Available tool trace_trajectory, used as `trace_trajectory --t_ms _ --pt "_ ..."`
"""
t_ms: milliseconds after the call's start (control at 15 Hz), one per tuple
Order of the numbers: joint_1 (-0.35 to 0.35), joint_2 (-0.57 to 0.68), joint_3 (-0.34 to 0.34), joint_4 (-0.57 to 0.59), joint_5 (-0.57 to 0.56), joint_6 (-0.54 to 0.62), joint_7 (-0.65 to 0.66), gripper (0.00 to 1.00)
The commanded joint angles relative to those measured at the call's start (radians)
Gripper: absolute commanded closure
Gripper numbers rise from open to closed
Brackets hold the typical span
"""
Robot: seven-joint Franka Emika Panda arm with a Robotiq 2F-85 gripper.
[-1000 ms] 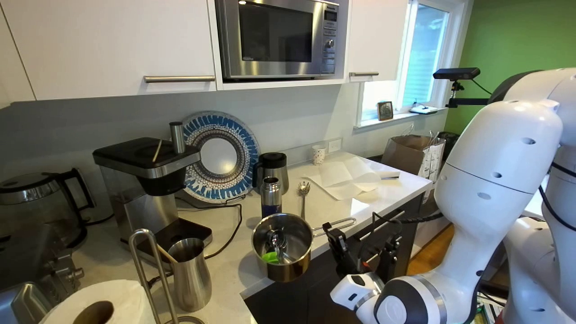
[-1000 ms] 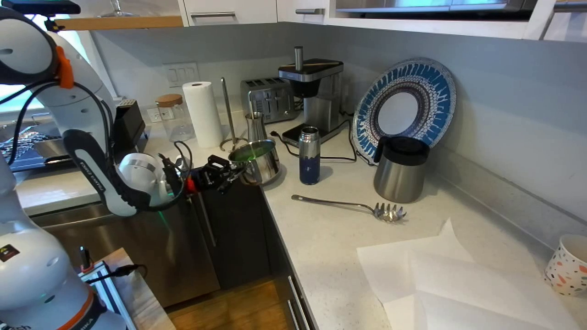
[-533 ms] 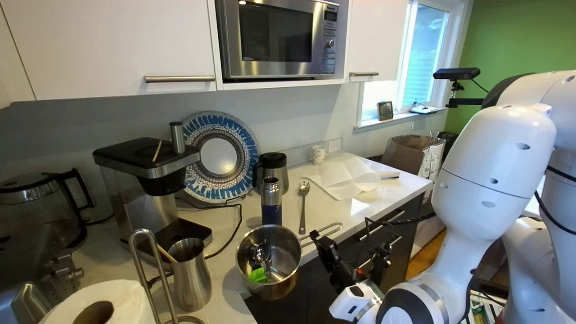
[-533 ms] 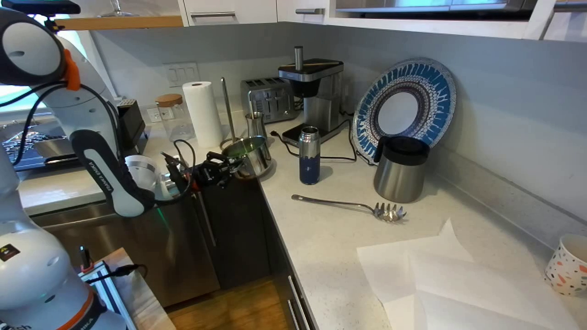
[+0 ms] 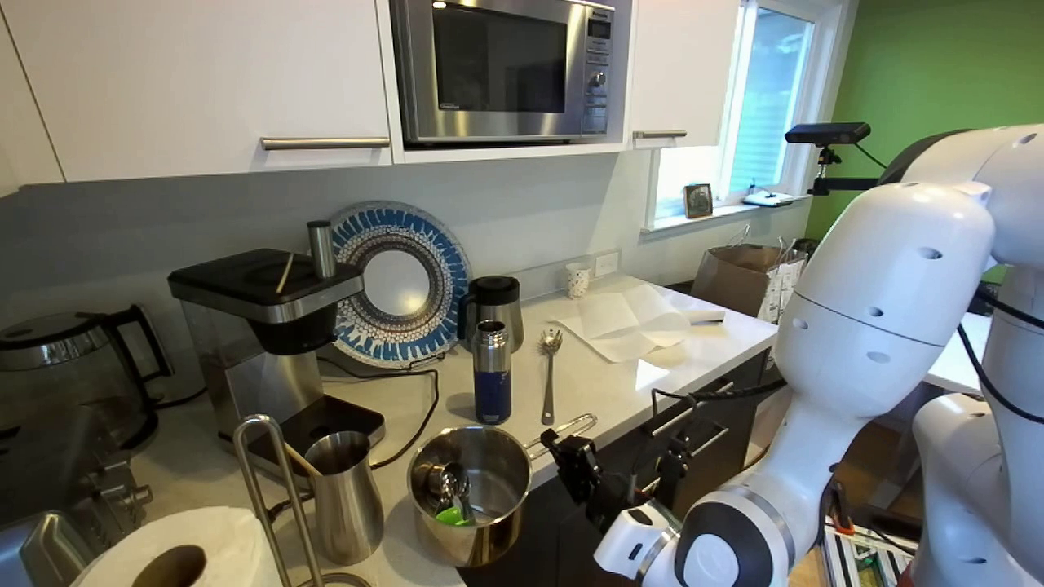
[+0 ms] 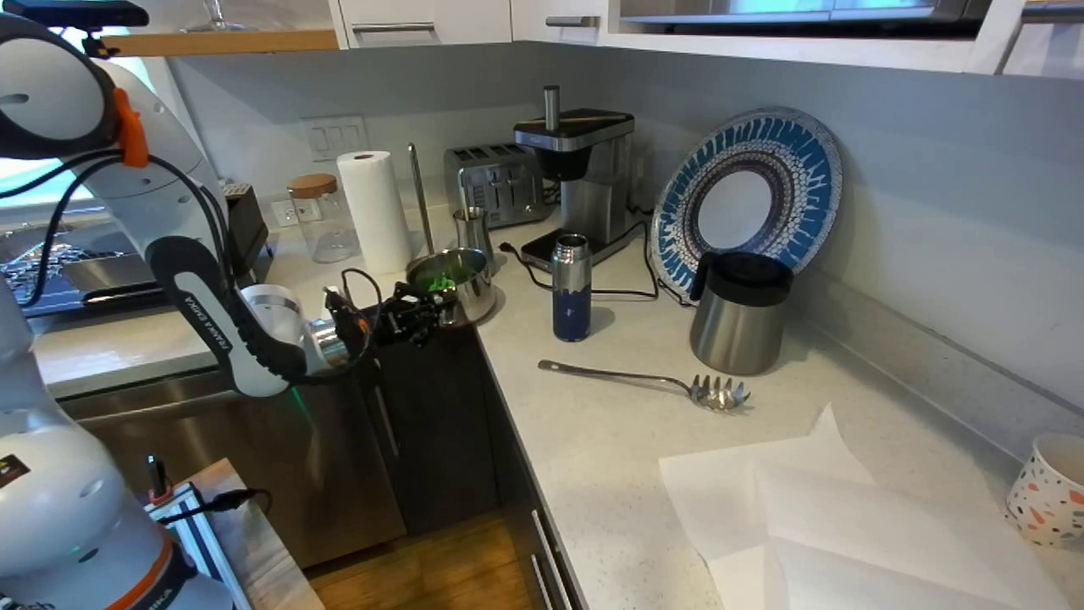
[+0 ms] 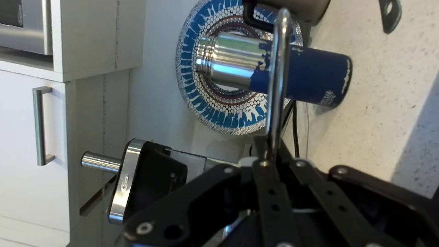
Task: Move the pot to the left
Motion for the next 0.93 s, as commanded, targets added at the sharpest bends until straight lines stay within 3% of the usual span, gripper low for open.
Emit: trace_trajectory --t_ms 0,867 --pt "-0.015 -0.061 -0.014 -0.019 -0.091 0.046 0.054 0.99" --pt "-0.065 -0.143 -0.08 -0.015 -0.288 0.284 0.133 0.99"
